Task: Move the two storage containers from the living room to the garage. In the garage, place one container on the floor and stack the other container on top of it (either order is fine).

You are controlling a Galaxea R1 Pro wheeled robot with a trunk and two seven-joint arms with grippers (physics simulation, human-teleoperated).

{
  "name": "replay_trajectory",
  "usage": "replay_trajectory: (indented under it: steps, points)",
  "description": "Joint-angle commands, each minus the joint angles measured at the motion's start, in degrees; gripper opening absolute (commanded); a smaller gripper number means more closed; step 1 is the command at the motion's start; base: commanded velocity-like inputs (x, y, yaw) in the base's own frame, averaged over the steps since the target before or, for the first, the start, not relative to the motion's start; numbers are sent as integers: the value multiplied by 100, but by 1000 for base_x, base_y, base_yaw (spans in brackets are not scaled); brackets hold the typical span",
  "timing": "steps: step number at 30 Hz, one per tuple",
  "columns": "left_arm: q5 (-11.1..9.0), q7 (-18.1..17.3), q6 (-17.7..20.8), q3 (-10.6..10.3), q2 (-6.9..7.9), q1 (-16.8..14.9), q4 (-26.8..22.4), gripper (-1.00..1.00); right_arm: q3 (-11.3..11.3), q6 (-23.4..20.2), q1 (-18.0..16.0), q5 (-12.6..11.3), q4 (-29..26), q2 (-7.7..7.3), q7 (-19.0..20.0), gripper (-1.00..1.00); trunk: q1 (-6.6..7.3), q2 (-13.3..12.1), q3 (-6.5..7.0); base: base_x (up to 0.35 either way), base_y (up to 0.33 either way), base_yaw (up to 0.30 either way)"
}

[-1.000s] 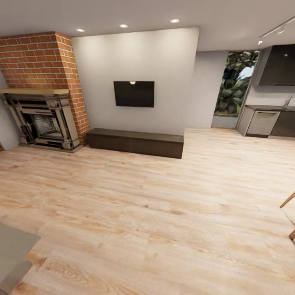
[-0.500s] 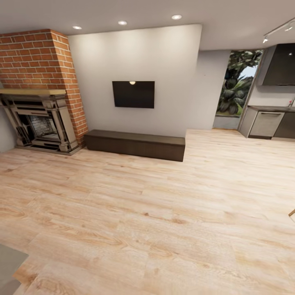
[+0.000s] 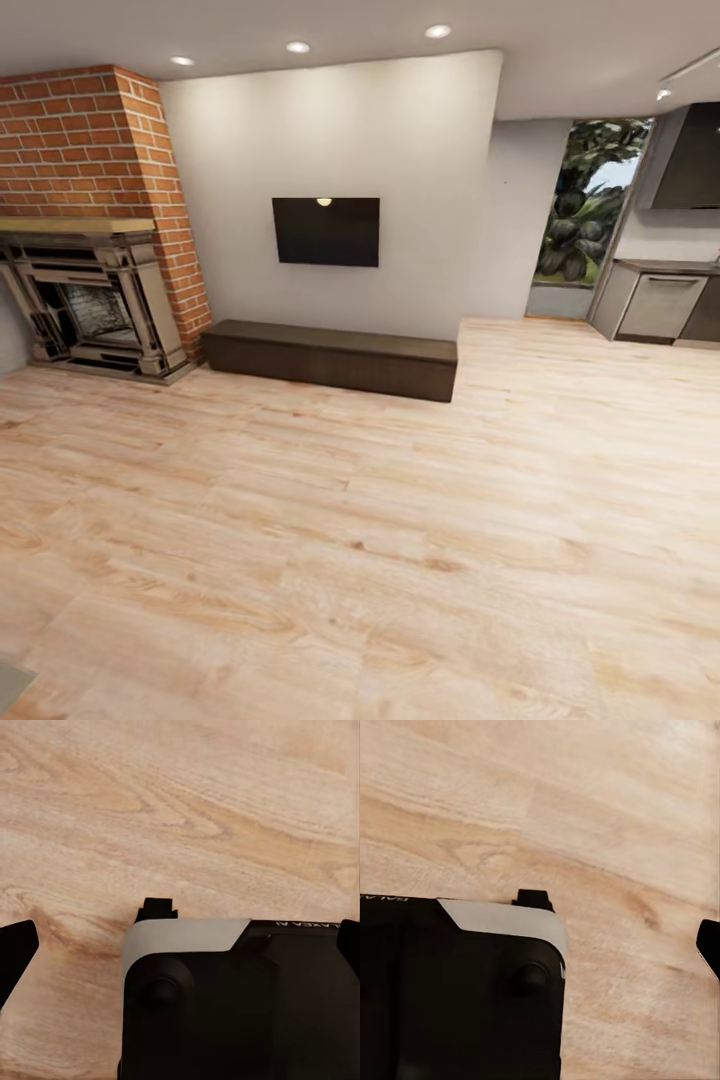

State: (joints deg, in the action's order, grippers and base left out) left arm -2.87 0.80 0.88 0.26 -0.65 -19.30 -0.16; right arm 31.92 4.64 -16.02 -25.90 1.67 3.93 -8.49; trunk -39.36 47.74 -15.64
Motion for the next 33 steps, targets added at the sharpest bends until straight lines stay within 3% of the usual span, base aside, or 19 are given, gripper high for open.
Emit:
replay_trajectory:
  steps: [1,33]
  points:
    - [-30,8,9,-1,-1,-4,-2,100,50,13,-7,-51,18,6,-8,100,-4,4,-10,321,0,178]
    - [-30,8,9,-1,-5,-4,-2,100,47,-7,-7,-46,18,9,-13,100,-4,4,-124,321,0,240]
